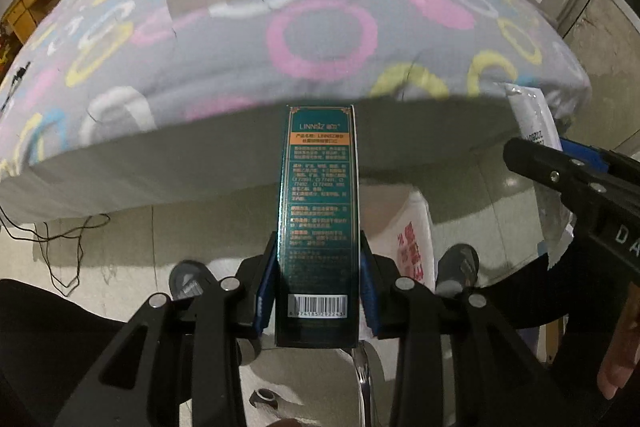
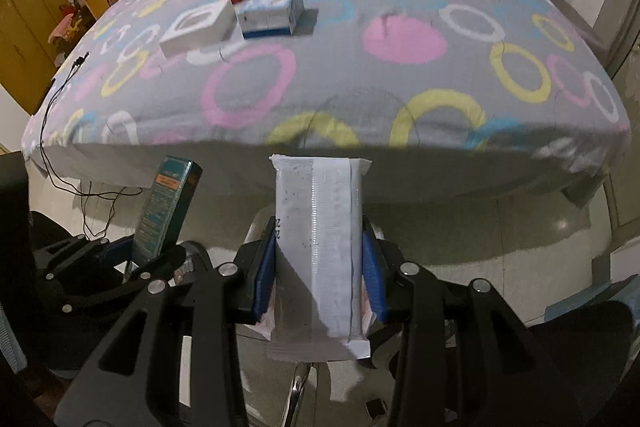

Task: Collect trash
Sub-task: 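Carry the green box and white packet down over the trash bag with both tools, then open both tools to drop the green box and white packet into the bag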

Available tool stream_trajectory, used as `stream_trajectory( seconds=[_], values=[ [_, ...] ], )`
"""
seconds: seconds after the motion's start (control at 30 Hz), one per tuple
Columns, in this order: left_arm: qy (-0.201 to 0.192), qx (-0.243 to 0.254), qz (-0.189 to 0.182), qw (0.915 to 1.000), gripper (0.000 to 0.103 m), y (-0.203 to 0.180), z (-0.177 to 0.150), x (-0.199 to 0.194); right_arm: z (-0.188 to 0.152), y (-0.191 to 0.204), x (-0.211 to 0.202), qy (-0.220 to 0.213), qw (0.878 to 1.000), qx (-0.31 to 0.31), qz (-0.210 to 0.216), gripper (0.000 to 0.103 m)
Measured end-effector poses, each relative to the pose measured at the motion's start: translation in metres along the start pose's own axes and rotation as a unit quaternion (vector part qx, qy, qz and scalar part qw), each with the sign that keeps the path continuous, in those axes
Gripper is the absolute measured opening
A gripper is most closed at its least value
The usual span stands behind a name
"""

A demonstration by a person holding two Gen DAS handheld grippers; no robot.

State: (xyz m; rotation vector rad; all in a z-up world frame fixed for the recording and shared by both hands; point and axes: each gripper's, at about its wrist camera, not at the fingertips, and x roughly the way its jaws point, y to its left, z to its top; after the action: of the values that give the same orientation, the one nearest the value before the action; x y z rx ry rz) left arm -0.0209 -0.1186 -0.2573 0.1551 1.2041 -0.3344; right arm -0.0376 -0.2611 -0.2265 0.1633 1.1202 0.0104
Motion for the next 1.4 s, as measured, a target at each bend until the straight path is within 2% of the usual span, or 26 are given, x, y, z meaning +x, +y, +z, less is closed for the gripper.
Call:
stream_trajectory(
  seconds=[0.3, 0.37, 0.73, 1.0, 1.03, 1.07, 1.1, 1.13, 1.17, 1.27, 1.33, 1.4],
  values=[
    [0.06, 0.01, -0.01, 0.9981, 0.035, -0.007, -0.019, 0.056, -0.023, -0.004, 0.056, 0.036, 0.999, 0.003, 0.002, 0.038],
    [0.062, 0.012, -0.022, 0.9978, 0.035, -0.009, -0.022, 0.065, -0.029, -0.006, 0.07, 0.045, 0.999, 0.005, 0.0, 0.038],
    [0.082, 0.054, -0.008, 0.9951, 0.035, -0.031, -0.035, 0.116, -0.051, -0.021, 0.142, 0.1, 0.994, 0.031, -0.006, 0.038],
    [0.113, 0.065, -0.012, 0.9914, 0.035, -0.034, -0.04, 0.138, -0.058, -0.026, 0.171, 0.14, 0.989, 0.042, -0.002, 0.038],
    [0.114, 0.065, -0.013, 0.9912, 0.035, -0.035, -0.04, 0.138, -0.059, -0.027, 0.173, 0.142, 0.989, 0.042, -0.004, 0.039],
    [0.116, 0.065, -0.014, 0.991, 0.036, -0.035, -0.04, 0.14, -0.059, -0.028, 0.176, 0.147, 0.988, 0.041, -0.007, 0.048],
    [0.12, 0.065, -0.016, 0.9905, 0.037, -0.036, -0.041, 0.142, -0.06, -0.026, 0.179, 0.149, 0.988, 0.041, -0.01, 0.057],
    [0.125, 0.066, -0.017, 0.9898, 0.047, -0.036, -0.041, 0.144, -0.06, -0.026, 0.181, 0.149, 0.988, 0.044, -0.012, 0.07],
    [0.128, 0.068, -0.016, 0.9893, 0.061, -0.037, -0.042, 0.145, -0.06, -0.028, 0.182, 0.148, 0.988, 0.049, -0.013, 0.073],
    [0.122, 0.071, -0.02, 0.9898, 0.08, -0.039, -0.042, 0.144, -0.06, -0.03, 0.179, 0.145, 0.988, 0.059, -0.011, 0.082],
    [0.119, 0.071, -0.017, 0.9902, 0.089, -0.04, -0.042, 0.143, -0.06, -0.031, 0.177, 0.142, 0.988, 0.06, -0.014, 0.082],
    [0.117, 0.067, -0.017, 0.9907, 0.089, -0.039, -0.042, 0.142, -0.06, -0.034, 0.177, 0.141, 0.988, 0.067, -0.017, 0.083]
  ],
)
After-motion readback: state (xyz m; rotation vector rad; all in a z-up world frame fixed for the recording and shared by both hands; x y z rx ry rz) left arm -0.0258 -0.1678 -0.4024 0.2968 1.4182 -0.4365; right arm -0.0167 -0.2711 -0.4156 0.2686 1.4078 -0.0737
